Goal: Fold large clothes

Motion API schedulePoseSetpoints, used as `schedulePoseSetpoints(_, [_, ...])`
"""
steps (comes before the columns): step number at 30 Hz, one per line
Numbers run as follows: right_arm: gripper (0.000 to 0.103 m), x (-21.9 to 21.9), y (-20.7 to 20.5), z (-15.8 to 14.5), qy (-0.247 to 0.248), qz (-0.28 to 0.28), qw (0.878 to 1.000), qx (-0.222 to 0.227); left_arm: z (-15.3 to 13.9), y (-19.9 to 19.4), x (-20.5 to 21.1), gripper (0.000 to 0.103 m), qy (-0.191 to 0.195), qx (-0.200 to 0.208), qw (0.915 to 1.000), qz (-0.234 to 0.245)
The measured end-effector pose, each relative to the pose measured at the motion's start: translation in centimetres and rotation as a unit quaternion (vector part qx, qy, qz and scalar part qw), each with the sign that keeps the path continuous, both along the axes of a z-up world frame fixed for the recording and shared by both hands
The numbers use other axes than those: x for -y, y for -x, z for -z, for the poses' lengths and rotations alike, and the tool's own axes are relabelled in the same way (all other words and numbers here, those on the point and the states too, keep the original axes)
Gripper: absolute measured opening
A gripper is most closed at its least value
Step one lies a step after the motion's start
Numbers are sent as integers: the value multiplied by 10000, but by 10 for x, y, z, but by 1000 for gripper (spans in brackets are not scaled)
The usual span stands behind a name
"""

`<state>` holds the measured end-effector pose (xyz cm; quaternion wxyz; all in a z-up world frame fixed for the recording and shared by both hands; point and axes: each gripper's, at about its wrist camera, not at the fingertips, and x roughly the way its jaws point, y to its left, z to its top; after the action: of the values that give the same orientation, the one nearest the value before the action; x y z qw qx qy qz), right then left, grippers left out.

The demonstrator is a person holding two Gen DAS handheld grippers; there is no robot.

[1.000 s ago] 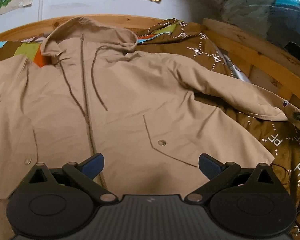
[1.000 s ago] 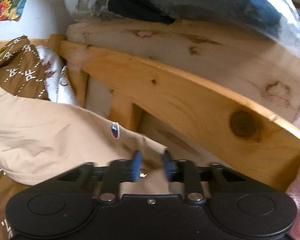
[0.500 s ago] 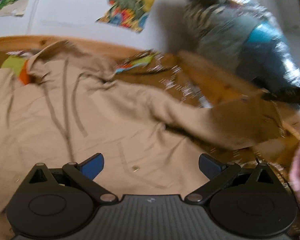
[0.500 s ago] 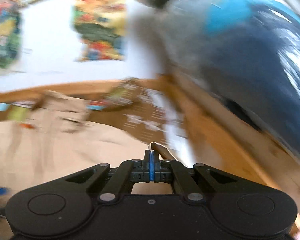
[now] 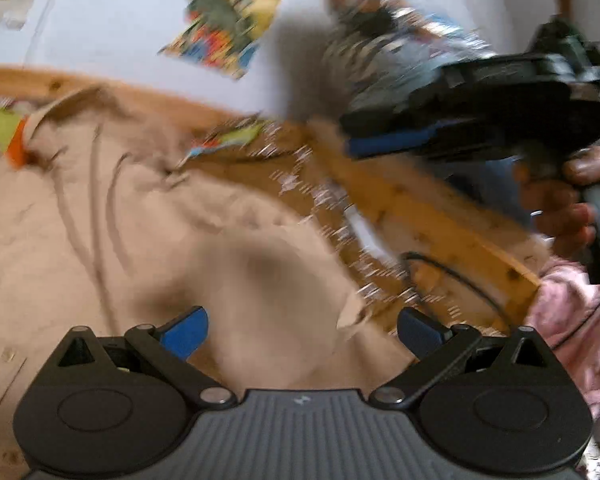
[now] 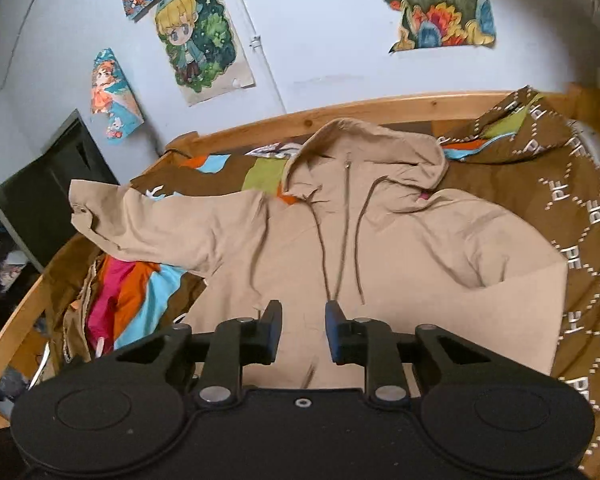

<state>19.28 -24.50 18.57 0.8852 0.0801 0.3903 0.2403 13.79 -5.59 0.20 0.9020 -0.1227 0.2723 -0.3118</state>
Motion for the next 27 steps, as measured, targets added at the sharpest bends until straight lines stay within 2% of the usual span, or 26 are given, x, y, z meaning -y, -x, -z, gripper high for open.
schedulePoseSetpoints(2, [36,8,-2,7,-5,144,9999,50,14,-10,-6,102,-83,-258,9994,-206])
schedulePoseSetpoints(5, [45,34,-5,26,125,566,9983,105,34,-32,-12,102,-337,-733,9948,-626])
schedulePoseSetpoints(8, [50,61,-7,56,402,1085,9931,202,55,-58,-16,102,-286,-1126,9899,-818])
schedulePoseSetpoints(10, [50,82,-7,81,419,1461,9883,99,63,-77,-14,100,-231,-1298,9876,-856])
schedulePoseSetpoints(12, [50,100,-9,108,344,1724,9843,-152,69,-95,-10,97,-322,-1254,9879,-853])
schedulePoseSetpoints(15, [50,117,-2,135,292,1839,9820,-324,76,-120,1,94,-694,-1031,9893,-765])
schedulePoseSetpoints(18, [53,128,5,149,407,1801,9824,-280,85,-143,17,89,-1211,-965,9874,-327])
schedulePoseSetpoints(20, [58,132,8,156,506,1797,9822,-211,92,-154,24,68,-1474,-1101,9829,-31])
schedulePoseSetpoints(22, [59,136,10,161,555,1822,9815,-191,95,-160,27,57,-1553,-1171,9808,151])
schedulePoseSetpoints(24, [59,140,11,164,536,1893,9803,-187,93,-161,29,34,-1593,-1222,9795,183])
schedulePoseSetpoints(25, [59,143,12,166,505,1937,9796,-181,91,-162,31,13,-1566,-1308,9787,211])
schedulePoseSetpoints(27, [59,146,12,167,453,2051,9776,-147,81,-159,33,6,-1477,-1383,9793,83])
